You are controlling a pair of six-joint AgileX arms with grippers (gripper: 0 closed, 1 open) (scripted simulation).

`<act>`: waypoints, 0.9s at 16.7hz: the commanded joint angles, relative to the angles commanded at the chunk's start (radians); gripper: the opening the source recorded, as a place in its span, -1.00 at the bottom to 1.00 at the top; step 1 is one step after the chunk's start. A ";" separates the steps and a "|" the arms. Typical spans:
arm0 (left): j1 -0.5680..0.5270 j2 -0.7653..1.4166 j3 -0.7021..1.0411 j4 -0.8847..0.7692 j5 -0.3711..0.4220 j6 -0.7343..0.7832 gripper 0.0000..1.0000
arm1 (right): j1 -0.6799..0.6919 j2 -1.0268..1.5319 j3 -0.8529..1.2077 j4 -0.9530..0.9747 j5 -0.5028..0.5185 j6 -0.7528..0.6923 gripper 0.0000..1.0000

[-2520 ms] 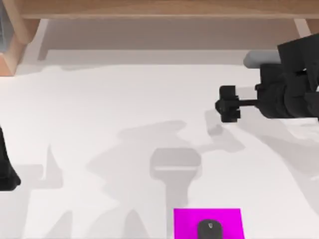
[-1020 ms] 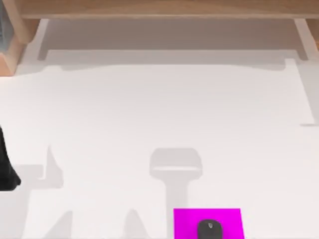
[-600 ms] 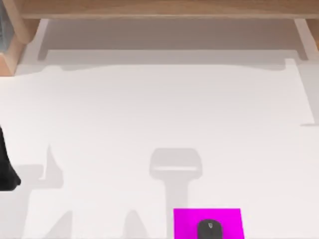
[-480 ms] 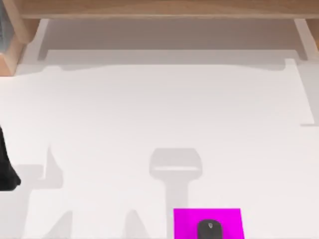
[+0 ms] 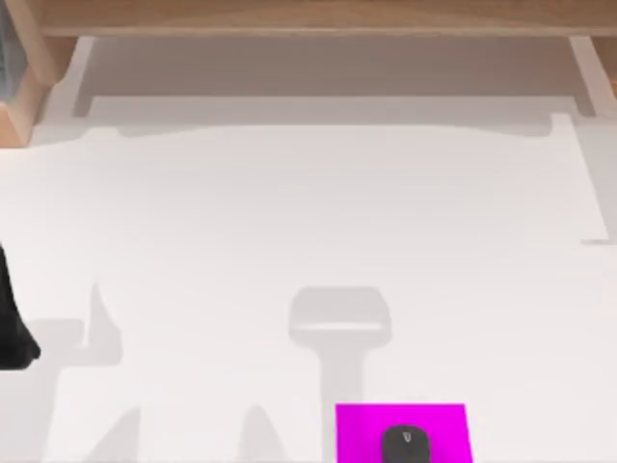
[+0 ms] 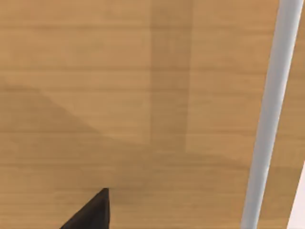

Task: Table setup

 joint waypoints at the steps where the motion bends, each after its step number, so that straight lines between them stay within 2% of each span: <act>1: 0.000 0.000 0.000 0.000 0.000 0.000 1.00 | 0.000 0.000 0.000 0.000 0.000 0.000 1.00; 14: 0.000 0.000 0.000 0.000 0.000 0.000 1.00 | 0.000 0.000 0.000 0.000 0.000 0.000 -0.96; 15: 0.000 0.000 0.000 0.000 0.000 0.000 1.00 | 0.000 0.000 0.000 0.000 0.000 0.000 -1.00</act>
